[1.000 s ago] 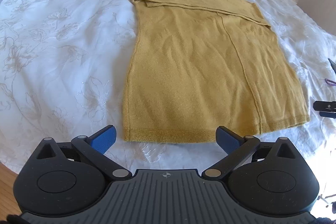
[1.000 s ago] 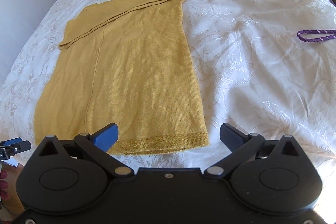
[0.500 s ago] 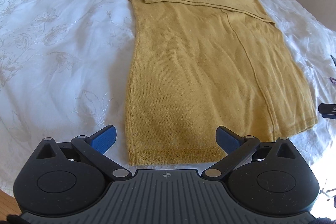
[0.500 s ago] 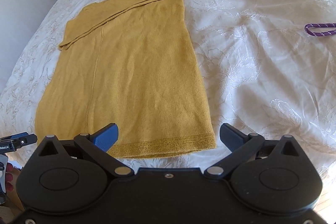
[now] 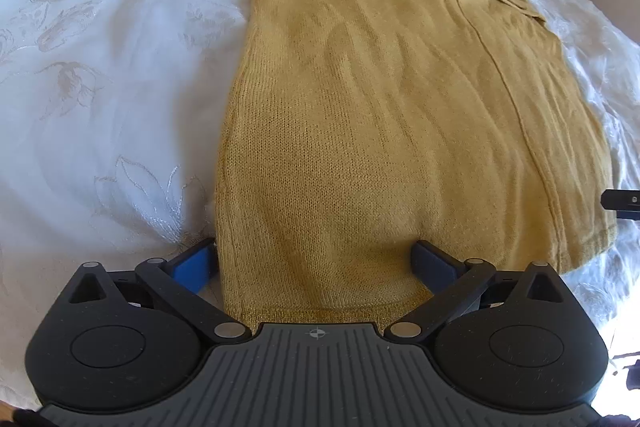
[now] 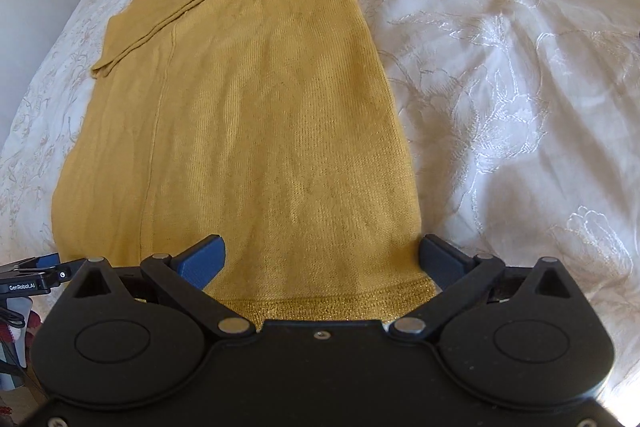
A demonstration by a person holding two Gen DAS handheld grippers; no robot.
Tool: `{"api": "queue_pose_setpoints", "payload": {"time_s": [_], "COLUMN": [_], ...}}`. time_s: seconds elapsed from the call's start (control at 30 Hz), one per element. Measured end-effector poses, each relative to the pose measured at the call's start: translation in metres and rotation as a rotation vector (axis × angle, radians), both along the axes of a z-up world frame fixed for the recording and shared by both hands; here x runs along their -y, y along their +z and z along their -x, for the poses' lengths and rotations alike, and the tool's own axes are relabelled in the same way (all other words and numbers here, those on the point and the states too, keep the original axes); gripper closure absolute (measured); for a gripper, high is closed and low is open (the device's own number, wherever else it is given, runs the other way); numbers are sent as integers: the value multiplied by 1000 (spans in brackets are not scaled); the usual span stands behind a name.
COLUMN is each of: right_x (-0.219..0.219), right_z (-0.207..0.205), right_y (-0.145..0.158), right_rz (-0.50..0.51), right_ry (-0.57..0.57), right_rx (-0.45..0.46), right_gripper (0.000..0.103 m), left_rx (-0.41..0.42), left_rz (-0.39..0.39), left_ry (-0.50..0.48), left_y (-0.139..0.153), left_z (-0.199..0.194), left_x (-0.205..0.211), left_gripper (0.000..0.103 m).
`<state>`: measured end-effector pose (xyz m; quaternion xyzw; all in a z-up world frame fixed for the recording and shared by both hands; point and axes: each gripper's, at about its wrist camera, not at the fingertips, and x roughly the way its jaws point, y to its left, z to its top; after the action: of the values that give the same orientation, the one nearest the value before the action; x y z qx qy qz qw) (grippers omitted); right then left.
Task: Fold small clothes
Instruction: 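Move both grippers to the sweater's hem, then close the left gripper on the hem while the right gripper grasps the hem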
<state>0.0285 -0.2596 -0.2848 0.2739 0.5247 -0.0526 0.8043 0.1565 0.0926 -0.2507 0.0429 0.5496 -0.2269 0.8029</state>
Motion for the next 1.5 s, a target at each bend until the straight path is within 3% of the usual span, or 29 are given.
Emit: {"api": "queue_pose_setpoints", "payload": {"time_s": [0.17, 0.3, 0.53, 0.67, 0.8, 0.87, 1.07, 1.13, 1.17, 1.2, 1.23, 1.27, 1.3, 1.4, 1.5], "right_x": [1, 1, 11, 20, 28, 31, 28, 25, 23, 22, 21, 20, 19, 17, 15], "right_z": [5, 11, 4, 4, 9, 11, 10, 9, 9, 9, 9, 9, 9, 11, 13], "right_y": [-2, 10, 1, -4, -7, -7, -6, -5, -4, -4, -3, -2, -3, 3, 13], "right_rz": [-9, 61, 5, -57, -135, -182, -213, -219, -222, -224, -219, -206, -211, -225, -249], "right_ry": [1, 5, 4, -14, -29, -33, -41, -28, -23, -21, -19, -19, -18, -14, -28], "right_rx": [14, 52, 51, 70, 97, 89, 43, 32, 31, 30, 22, 15, 17, 37, 80], "right_gripper": [0, 0, 0, 0, 0, 0, 1, 7, 18, 38, 49, 74, 84, 88, 89], "left_rx": [24, 29, 7, 18, 16, 12, 15, 14, 13, 12, 13, 15, 17, 34, 54], "left_rz": [4, 5, -18, -6, 19, 32, 42, 47, 51, 56, 56, 57, 60, 68, 89], "left_ry": [13, 24, 10, 9, 22, 23, 21, 28, 32, 36, 41, 45, 49, 63, 74], "left_y": [1, 1, 3, 6, 11, 13, 15, 15, 16, 16, 17, 18, 19, 25, 32], "left_z": [6, 8, 2, 3, 5, 5, 8, 8, 8, 9, 9, 9, 10, 13, 16], "left_x": [-3, -4, 0, -4, -11, -14, -12, -12, -13, -13, -13, -14, -14, -16, -17], "left_gripper": [0, 0, 2, 17, 43, 51, 58, 63, 67, 73, 77, 81, 85, 93, 94]}}
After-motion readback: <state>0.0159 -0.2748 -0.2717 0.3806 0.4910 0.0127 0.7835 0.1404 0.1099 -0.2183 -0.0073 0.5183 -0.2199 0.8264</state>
